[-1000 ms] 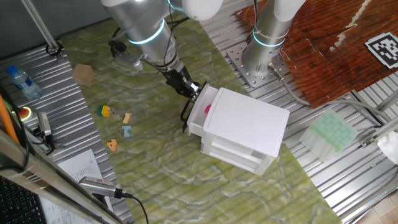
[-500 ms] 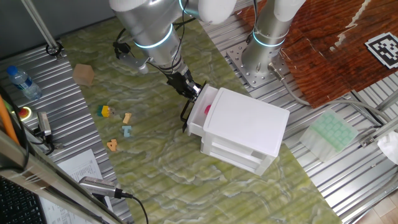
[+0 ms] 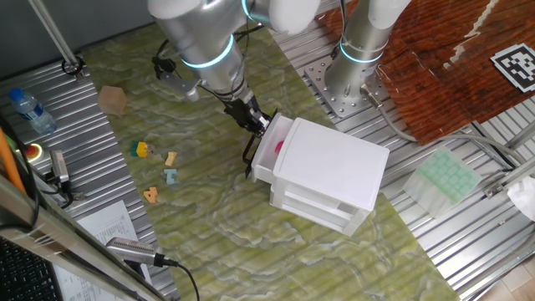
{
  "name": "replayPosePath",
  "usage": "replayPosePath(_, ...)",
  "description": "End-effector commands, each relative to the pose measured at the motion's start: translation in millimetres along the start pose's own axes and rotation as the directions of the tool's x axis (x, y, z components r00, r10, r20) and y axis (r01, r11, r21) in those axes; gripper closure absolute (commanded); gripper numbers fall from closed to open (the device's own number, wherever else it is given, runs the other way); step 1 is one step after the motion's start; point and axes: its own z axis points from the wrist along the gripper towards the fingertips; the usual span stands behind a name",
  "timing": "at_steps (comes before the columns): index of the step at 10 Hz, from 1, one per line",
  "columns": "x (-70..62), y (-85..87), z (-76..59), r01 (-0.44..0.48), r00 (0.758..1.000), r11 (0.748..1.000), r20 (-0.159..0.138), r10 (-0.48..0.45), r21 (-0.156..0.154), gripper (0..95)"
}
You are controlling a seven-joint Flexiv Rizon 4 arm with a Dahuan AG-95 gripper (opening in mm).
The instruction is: Put things in the drawer
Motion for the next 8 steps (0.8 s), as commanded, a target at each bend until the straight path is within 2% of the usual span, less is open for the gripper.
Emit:
replayPosePath(1, -0.1, -0.9, 0.1, 0.048, 0.999, 0.999, 0.009, -0.048, 0.015, 95.0)
replayPosePath(3, -0.1, -0.9, 0.1, 0.064, 0.998, 0.998, 0.01, -0.064, 0.022, 95.0)
replayPosePath(5, -0.1, -0.9, 0.1, 0.097, 0.995, 0.995, 0.023, -0.097, 0.015, 95.0)
replayPosePath(8, -0.1, -0.9, 0.1, 0.1, 0.995, 0.995, 0.012, -0.1, 0.017, 95.0)
